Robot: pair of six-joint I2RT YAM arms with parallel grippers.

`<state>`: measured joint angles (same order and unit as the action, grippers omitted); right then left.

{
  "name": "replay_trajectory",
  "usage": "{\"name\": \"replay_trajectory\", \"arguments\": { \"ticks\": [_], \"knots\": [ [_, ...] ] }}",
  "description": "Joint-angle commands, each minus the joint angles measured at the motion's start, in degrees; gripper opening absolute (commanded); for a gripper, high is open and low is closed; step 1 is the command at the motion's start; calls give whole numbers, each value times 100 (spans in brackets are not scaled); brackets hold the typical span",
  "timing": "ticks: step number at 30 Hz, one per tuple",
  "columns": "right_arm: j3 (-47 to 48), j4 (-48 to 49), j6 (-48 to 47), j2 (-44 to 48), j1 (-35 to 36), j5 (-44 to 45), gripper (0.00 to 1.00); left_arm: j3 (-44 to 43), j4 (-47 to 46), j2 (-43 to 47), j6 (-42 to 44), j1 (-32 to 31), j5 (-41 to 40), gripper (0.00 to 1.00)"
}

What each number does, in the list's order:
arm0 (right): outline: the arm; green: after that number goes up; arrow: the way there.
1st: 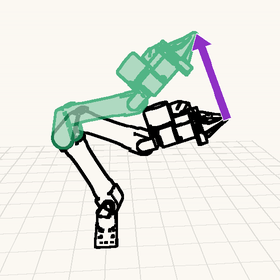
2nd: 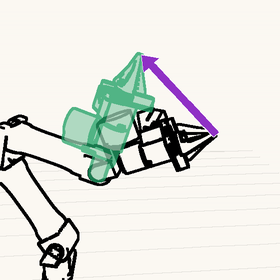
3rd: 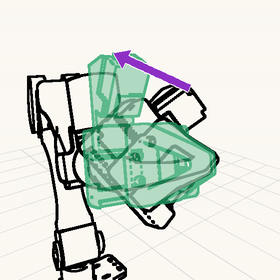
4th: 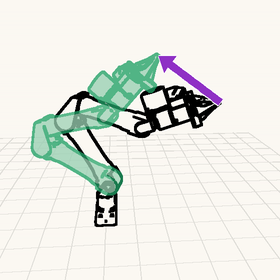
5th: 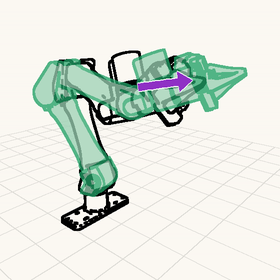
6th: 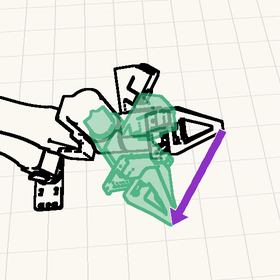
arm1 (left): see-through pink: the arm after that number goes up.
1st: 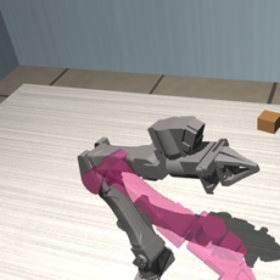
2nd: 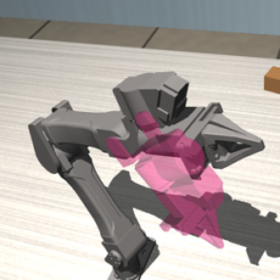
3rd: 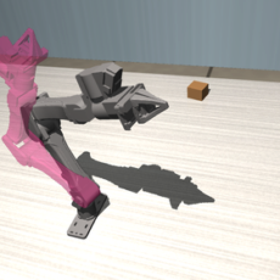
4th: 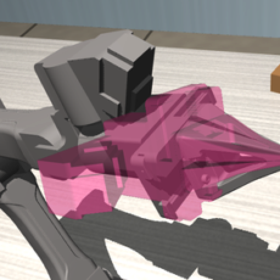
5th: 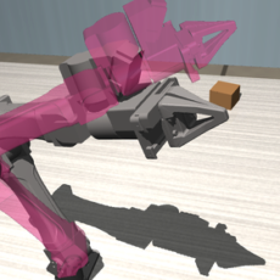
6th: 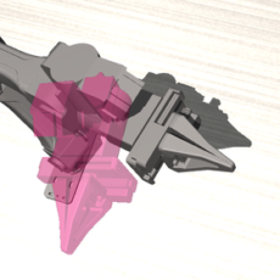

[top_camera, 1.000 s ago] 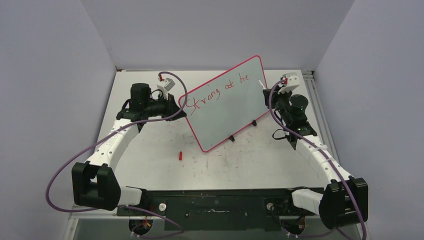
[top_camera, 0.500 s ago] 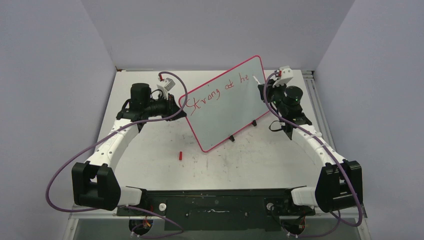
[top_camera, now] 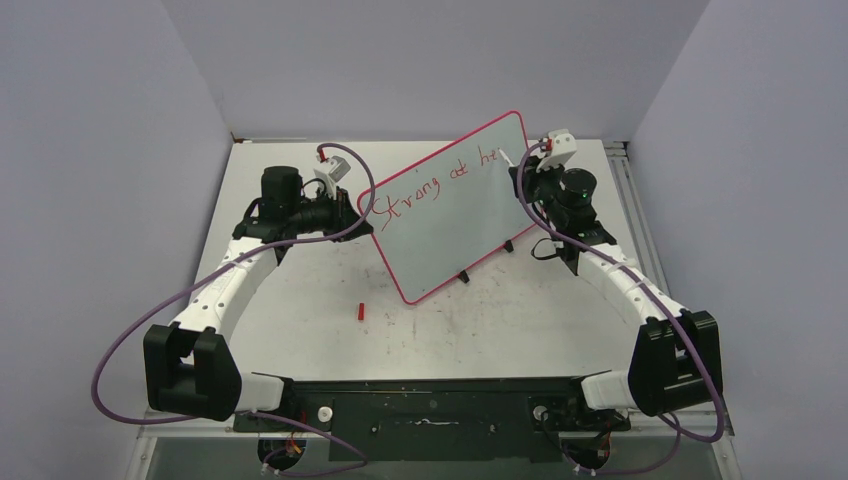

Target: Write a sentence on the whiteboard

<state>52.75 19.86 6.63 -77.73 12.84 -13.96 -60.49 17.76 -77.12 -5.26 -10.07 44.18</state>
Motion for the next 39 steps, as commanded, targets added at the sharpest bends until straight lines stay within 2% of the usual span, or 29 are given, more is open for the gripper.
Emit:
{"name": "replay_trajectory", "arguments": {
  "ticks": [1,27,39],
  "knots": [
    [253,327,-104,-30,34,198,5,-177,-27,-59,121,-48,64,0],
    [400,315,-203,-269,66,240,5,-175,-18,-53,130,-44,99,0],
    [429,186,-427,-301,305,392,5,-180,-18,-49,130,-48,99,0]
  ]
}}
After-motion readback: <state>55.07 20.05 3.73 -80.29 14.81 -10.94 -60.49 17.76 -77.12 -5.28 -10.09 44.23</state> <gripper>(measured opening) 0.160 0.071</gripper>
